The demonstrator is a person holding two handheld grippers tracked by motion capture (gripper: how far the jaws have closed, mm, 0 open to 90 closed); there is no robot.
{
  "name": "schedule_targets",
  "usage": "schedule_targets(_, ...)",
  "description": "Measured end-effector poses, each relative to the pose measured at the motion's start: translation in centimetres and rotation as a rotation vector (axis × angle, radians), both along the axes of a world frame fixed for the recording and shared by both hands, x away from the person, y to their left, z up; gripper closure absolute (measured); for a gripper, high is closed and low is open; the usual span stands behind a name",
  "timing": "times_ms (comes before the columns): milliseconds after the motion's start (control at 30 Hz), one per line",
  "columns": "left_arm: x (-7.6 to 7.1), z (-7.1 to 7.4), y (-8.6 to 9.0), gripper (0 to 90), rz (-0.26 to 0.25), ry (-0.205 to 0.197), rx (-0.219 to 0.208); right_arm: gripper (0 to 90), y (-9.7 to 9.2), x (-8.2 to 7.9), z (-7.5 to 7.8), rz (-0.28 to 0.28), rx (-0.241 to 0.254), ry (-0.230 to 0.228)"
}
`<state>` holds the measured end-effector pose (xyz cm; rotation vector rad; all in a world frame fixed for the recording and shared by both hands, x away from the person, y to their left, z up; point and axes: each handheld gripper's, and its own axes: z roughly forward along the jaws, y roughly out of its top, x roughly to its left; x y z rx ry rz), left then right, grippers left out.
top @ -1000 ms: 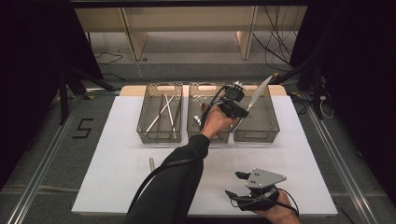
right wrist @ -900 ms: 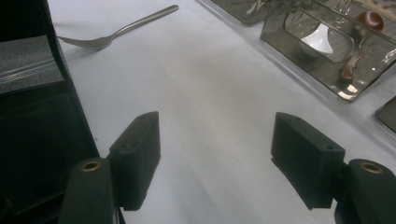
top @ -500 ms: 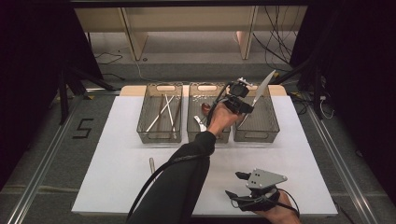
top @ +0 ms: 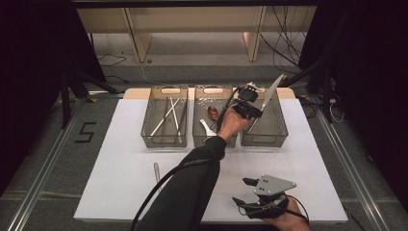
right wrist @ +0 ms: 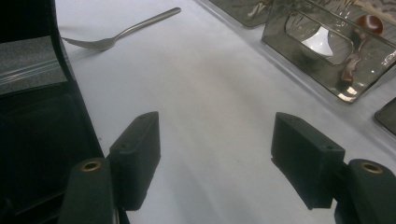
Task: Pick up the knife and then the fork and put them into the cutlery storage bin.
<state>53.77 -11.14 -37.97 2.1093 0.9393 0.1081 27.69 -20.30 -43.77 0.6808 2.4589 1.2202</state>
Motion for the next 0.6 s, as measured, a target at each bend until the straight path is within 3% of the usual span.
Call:
schedule_targets(133, 0.0, -0.7, -0.1, 78.5, 0.018, 0.007, 0.019, 33.7, -0.1, 0.0, -0.1, -0.001, 0.002, 0.005)
schedule_targets(200, -0.1, -0.7, 0.1, 73.8, 0.041, 0.009, -0.001, 33.7, 0.0, 0.0, -0.1, 0.000, -0.002, 0.004)
schedule_targets(300, -0.3, 0.5, 0.4, 59.0, 0.028, 0.011, -0.016, 33.7, 0.0, 0.0, -0.1, 0.002, 0.001, 0.004)
schedule_targets(400, -0.7, 1.8, 1.1, 55.3, 0.022, -0.009, -0.019, 33.7, 0.0, 0.1, -0.1, -0.003, -0.002, 0.006)
schedule_targets(600, -1.5, 2.9, 3.3, 43.1, 0.003, -0.008, 0.029, 33.7, 0.1, 0.0, -0.1, -0.003, -0.005, 0.006)
